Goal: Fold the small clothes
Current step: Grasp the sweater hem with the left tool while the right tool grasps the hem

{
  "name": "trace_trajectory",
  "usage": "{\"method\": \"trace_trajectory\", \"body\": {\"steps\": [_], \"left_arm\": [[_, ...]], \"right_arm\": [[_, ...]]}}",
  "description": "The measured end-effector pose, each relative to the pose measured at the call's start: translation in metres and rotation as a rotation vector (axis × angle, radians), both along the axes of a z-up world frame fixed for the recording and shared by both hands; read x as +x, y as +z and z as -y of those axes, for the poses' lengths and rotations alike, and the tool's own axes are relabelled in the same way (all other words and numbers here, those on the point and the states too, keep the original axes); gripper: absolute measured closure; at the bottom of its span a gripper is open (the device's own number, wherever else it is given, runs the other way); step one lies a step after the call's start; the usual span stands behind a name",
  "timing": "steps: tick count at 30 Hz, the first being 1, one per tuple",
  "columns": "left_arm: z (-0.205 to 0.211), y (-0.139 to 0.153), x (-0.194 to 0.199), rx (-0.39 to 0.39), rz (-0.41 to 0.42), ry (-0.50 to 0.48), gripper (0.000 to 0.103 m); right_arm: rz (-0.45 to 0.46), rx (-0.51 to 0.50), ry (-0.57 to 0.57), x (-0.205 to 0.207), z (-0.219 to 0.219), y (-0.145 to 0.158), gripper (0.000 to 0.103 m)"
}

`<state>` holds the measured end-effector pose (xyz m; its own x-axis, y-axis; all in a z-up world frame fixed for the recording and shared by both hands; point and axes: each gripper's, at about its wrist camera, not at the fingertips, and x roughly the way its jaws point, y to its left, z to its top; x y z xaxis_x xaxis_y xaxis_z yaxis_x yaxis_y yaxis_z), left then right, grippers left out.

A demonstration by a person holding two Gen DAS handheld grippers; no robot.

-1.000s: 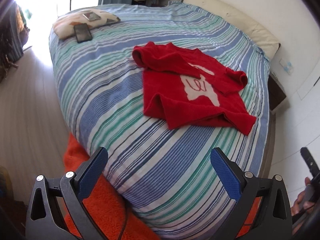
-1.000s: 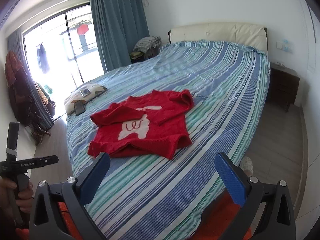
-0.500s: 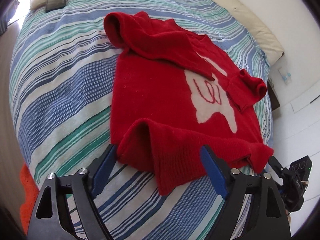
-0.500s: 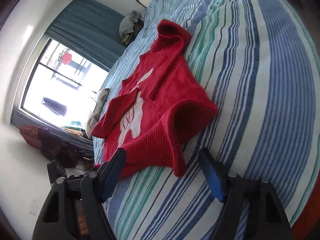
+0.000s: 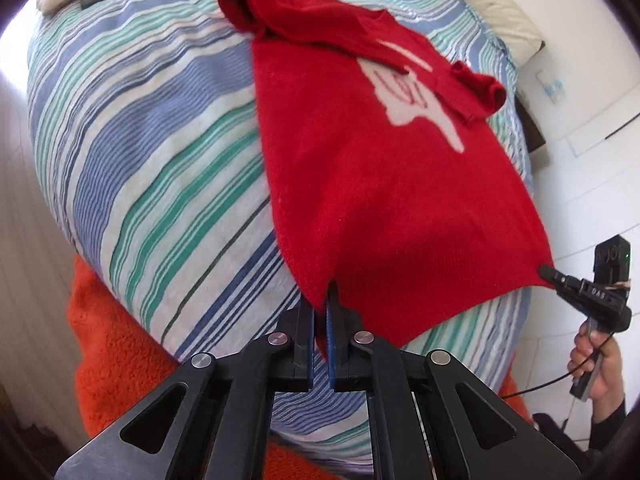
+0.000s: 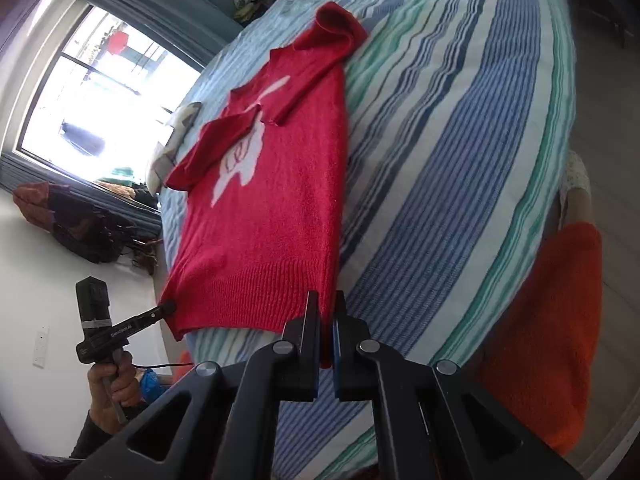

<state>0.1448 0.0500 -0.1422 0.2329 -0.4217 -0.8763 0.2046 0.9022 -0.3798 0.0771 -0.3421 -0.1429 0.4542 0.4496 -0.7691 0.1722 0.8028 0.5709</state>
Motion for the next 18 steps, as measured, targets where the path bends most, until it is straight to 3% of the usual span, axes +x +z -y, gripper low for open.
{"method": "trace_trajectory", "body": {"steps": [3,4,7,9,10,11,13,14,18], "left_arm": [[-0.002,-0.006,-0.007,-0.039,0.000,0.028,0.097],[-0.002,-0.005,-0.007,-0.048,0.007,0.035,0.091],[-0.003,-0.006,-0.012,-0.072,0.020,0.037,0.056],[0.002,-0.007,-0.014,-0.062,0.029,0.027,0.054],[0.005,-0.007,-0.013,-0.057,0.032,0.021,0.055],[0.008,-0.008,-0.014,-0.056,0.031,0.014,0.064],[0.019,-0.012,-0.012,-0.054,0.010,-0.015,0.098],[0.024,-0.011,-0.013,-0.021,0.019,-0.017,0.100],[0.024,0.005,-0.024,0.099,0.068,-0.036,0.101]], "right_arm": [[-0.035,0.016,-0.040,0.002,0.000,-0.020,0.098],[-0.020,0.013,-0.046,0.003,-0.001,-0.021,0.098],[0.013,0.019,-0.031,0.005,-0.005,-0.017,0.096],[0.010,0.015,-0.026,0.008,-0.007,-0.017,0.090],[0.010,0.020,-0.021,0.008,-0.009,-0.017,0.087],[0.014,0.027,-0.017,0.009,-0.009,-0.018,0.085],[0.012,0.020,0.007,0.014,-0.015,-0.019,0.090],[0.003,-0.024,0.014,0.017,-0.018,-0.019,0.099],[-0.036,-0.190,0.016,0.009,-0.021,0.001,0.099]]}}
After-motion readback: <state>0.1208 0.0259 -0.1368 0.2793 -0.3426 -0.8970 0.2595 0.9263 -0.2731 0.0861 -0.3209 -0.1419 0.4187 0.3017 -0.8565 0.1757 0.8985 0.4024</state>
